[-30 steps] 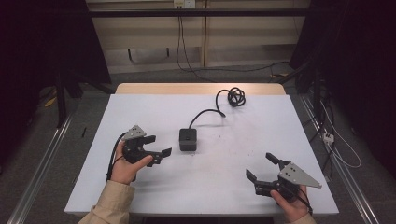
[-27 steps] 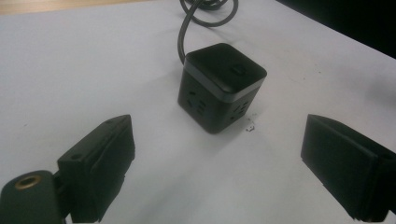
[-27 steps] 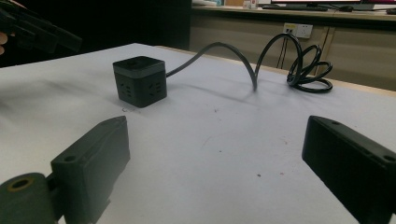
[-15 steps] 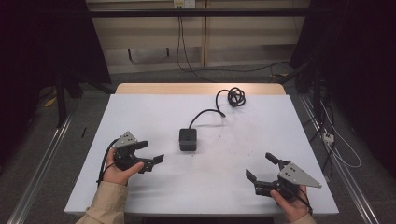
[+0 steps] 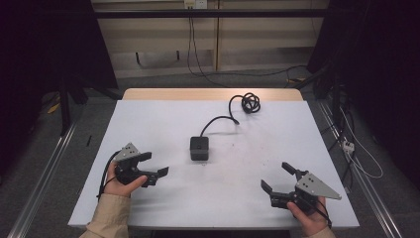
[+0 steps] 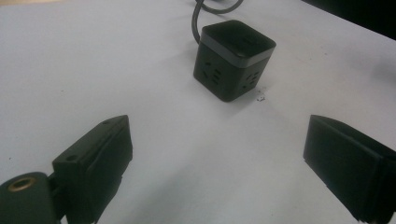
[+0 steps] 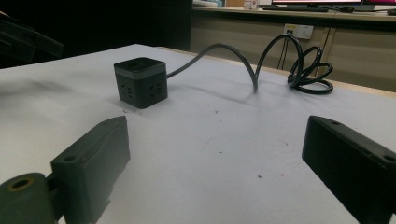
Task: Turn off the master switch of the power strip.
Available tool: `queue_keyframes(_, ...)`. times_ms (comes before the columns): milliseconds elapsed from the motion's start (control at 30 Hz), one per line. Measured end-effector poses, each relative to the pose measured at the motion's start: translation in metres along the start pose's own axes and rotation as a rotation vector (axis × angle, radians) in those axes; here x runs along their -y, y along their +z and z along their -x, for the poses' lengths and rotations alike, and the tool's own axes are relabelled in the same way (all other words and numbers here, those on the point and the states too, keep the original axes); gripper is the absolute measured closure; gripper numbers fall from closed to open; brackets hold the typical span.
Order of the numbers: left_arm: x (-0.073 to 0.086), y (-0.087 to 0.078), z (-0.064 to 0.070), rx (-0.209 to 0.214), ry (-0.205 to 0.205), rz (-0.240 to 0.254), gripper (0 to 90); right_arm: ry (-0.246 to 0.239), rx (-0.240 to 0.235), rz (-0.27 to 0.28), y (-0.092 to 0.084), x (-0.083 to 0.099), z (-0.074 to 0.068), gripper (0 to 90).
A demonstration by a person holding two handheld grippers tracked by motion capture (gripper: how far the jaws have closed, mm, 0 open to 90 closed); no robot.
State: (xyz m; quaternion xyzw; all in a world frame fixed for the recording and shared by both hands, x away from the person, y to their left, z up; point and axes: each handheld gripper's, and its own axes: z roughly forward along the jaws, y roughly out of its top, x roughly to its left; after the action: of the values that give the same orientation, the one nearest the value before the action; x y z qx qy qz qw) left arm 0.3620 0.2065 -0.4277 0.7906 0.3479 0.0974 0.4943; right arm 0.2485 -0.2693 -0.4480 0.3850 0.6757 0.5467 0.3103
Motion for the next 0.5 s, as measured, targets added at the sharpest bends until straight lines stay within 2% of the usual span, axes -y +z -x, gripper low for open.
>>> queue_keyframes(500,0.009,-0.011,-0.007,-0.014,-0.011,0.002,7.6,-0.001,0.0,0.001,0.0,0.0,0.0,6.7)
